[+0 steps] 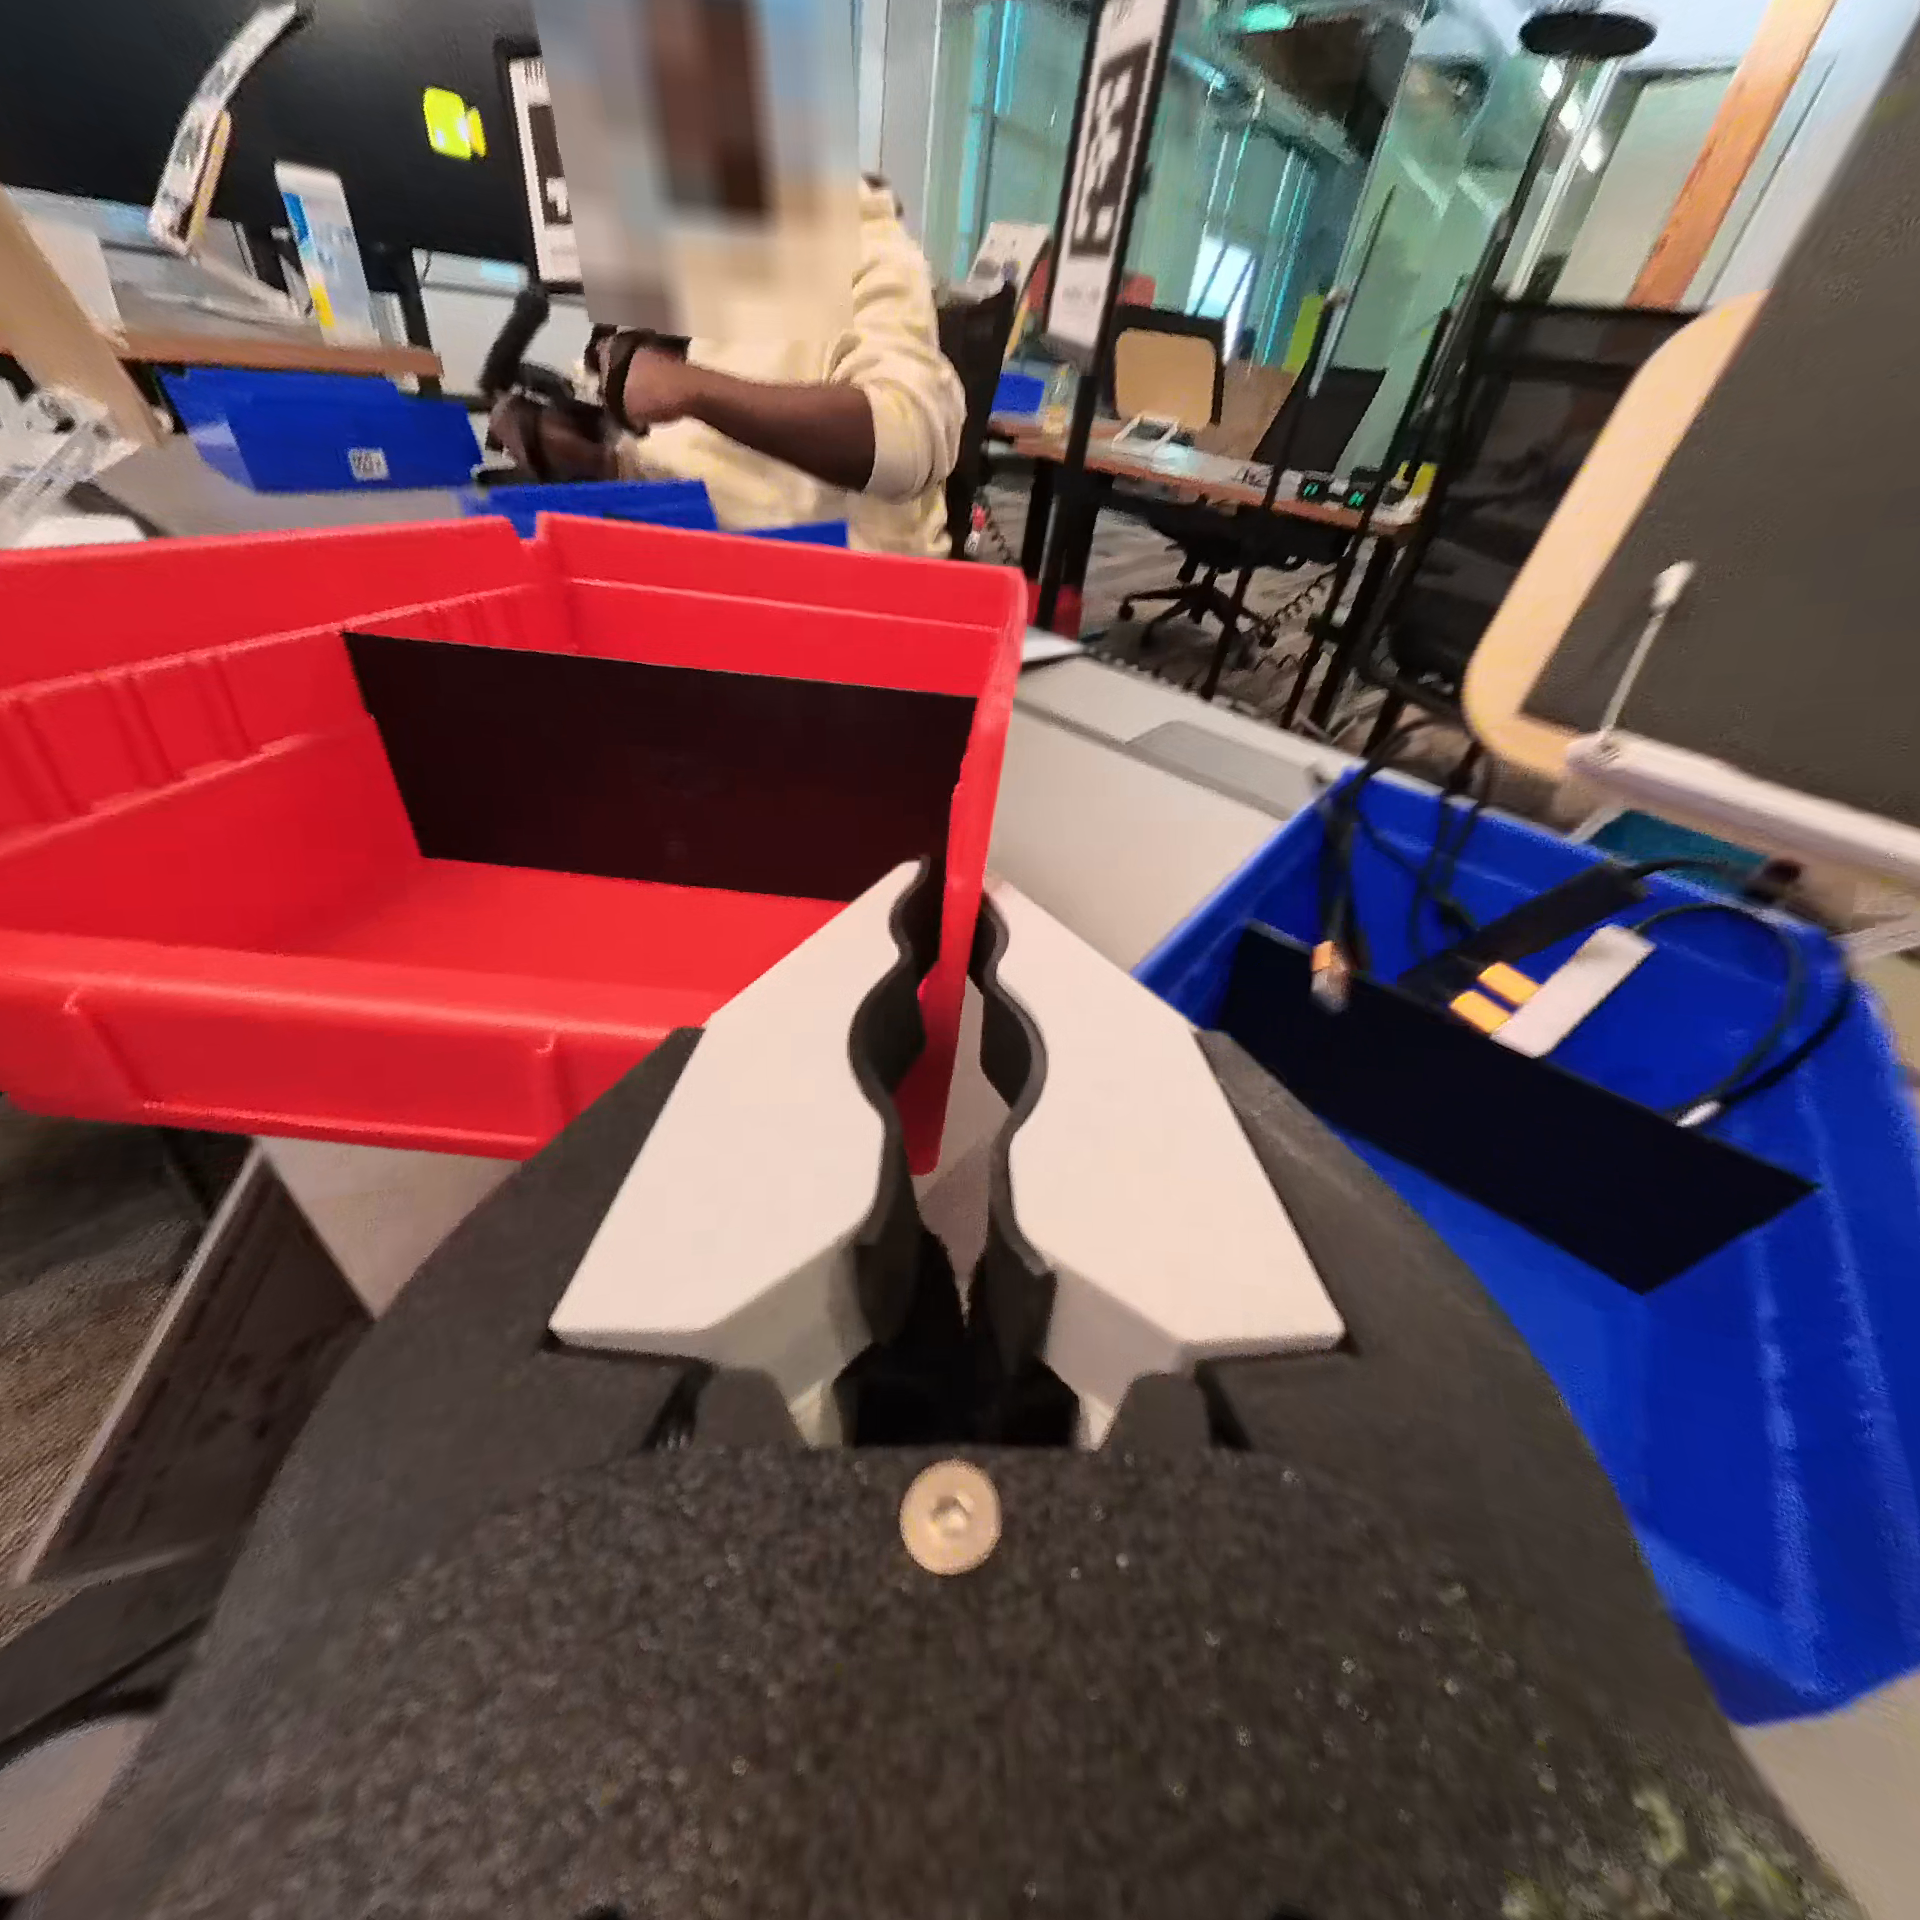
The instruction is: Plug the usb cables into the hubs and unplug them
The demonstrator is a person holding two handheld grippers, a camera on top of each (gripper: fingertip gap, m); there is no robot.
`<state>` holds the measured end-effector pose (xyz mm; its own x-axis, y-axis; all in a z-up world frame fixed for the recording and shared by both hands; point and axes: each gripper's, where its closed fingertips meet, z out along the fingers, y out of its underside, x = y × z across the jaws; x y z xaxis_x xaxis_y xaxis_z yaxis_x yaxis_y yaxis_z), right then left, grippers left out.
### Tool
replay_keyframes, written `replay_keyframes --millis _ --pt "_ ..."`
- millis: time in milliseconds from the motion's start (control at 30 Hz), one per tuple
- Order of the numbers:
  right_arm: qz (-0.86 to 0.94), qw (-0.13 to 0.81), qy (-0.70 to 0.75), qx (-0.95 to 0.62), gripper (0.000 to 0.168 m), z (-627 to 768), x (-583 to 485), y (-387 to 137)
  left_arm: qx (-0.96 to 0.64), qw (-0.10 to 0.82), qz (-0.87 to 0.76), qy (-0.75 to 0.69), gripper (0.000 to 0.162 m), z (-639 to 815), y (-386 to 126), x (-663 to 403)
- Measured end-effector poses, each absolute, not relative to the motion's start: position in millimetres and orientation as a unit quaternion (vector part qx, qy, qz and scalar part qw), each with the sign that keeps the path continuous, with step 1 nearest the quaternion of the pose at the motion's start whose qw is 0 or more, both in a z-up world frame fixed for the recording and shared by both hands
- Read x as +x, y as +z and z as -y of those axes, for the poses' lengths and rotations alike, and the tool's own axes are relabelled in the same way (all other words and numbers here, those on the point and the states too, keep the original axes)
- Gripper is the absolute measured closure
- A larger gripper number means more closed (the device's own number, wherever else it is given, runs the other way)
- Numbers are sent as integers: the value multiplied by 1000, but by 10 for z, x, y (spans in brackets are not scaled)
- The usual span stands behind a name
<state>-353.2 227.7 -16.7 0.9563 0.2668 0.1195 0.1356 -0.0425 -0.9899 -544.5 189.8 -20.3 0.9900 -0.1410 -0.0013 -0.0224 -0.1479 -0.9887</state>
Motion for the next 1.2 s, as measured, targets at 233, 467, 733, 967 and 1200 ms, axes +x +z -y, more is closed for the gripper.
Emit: replay_keyframes --millis 233,467,733,967,1200 --pt "58 733 -32 -677 167 -2147 -2239 638 -674 722 -120 -101 157 -2140 673 -4256" --pt "-95 718 -135 -676 166 -1781 -364 643 -635 716 -221 -189 157 -2386 827 -2316" --pt "-259 663 -182 -679 167 -998 1440 -103 -644 640 -346 -236 157 -1995 -23 -306" --pt "-248 591 -154 -752 167 -934 1867 -847 -689 581 -362 -236 157 -1932 -737 190" --pt "-264 524 -148 -796 164 -899 2056 -1297 -738 483 -364 -299 151 -1674 -1185 270"
